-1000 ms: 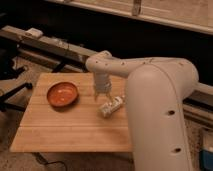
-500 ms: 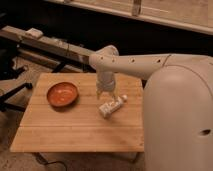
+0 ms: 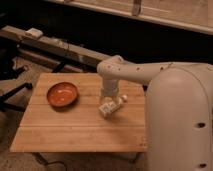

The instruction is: Place the bottle in the ceramic bowl

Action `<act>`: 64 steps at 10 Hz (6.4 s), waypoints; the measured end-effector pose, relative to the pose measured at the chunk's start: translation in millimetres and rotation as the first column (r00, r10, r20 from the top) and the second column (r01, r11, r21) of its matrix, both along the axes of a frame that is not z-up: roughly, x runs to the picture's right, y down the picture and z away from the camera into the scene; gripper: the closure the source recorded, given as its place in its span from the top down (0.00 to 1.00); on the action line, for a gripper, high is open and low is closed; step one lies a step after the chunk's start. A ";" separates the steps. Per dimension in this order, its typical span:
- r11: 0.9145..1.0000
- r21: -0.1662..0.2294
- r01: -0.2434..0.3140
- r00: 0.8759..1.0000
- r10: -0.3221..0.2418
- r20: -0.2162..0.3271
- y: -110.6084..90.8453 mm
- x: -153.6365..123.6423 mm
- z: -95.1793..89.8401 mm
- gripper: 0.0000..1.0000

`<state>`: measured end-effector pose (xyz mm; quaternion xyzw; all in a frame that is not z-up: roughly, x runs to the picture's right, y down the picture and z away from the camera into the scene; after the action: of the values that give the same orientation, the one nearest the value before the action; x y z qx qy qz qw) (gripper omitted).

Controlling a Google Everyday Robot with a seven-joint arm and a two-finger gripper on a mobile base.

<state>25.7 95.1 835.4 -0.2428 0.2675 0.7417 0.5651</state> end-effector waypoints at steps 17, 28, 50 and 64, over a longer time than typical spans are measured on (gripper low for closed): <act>1.000 0.023 0.014 1.000 -0.014 -0.021 12.4 0.8 44.5 0.65; 1.000 -0.003 -0.020 0.996 0.019 -0.090 28.3 22.0 56.1 0.65; 0.968 0.116 0.220 0.933 -0.244 0.265 -51.0 -120.8 22.6 0.00; 0.846 0.300 0.441 0.652 -0.532 0.540 -80.6 -303.8 26.4 0.01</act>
<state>-278.1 14.5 861.7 -0.3448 0.0744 0.4620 0.8137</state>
